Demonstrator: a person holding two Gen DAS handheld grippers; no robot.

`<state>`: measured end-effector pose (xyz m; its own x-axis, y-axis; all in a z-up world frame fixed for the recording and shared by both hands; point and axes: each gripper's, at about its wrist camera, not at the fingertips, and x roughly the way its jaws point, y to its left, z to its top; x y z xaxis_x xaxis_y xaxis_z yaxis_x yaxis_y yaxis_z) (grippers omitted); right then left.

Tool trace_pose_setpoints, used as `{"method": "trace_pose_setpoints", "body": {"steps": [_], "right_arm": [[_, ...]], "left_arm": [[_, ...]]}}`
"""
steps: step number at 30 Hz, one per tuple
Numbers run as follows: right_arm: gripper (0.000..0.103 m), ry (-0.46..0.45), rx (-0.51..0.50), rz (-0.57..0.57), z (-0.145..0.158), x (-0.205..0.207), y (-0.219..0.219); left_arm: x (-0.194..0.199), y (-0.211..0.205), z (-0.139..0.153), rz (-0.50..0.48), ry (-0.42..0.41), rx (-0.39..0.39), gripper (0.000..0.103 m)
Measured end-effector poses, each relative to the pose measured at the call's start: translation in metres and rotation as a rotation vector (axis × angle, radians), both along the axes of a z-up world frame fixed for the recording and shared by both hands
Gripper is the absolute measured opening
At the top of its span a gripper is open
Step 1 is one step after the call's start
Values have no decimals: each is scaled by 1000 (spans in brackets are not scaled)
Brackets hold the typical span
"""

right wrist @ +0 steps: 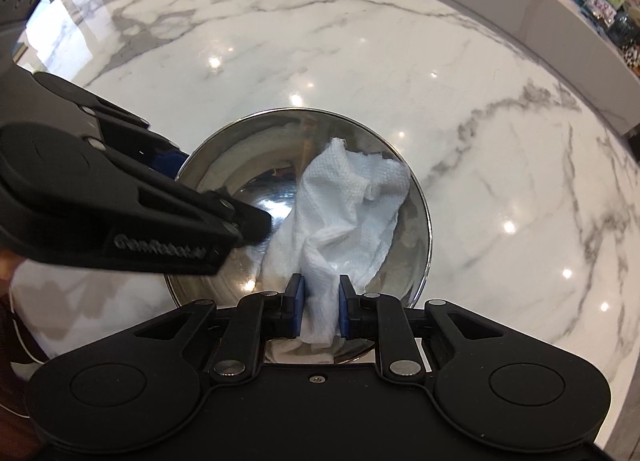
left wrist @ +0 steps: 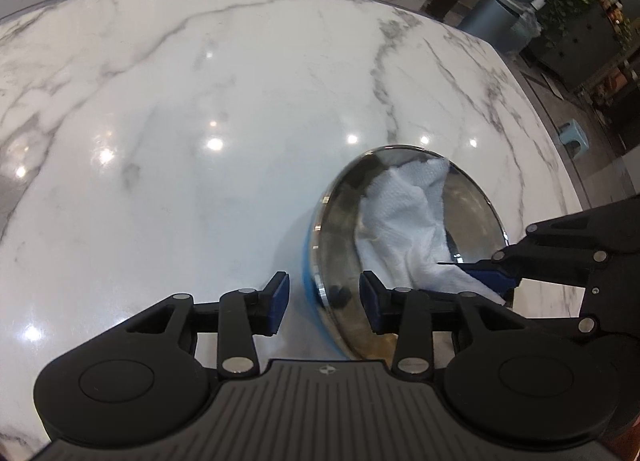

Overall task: Clean bowl
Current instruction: 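Hold the bowl rim with the left tool while the right tool wipes inside with the cloth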

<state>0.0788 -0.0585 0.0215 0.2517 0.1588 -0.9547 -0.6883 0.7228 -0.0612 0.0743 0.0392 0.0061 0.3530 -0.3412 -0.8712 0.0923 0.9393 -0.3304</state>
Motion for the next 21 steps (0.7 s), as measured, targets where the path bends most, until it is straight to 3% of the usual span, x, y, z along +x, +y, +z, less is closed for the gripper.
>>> {"method": "trace_pose_setpoints", "body": {"steps": [2,5,15,21], "right_arm": [[17,0,5,6,0,-2,1],[17,-11,-1,20,0,-4,3],[17,-61,-52,65,0,-1,5],[16,-158,-134,117,1,1,6]], "left_arm": [[0,-1,1,-14,-12,15,31],[-1,-5,1,-34,-31,59,22],[-3,-7,2,-64,-46,81,22],[-3,-4,5,-57,-59,90,21]]}}
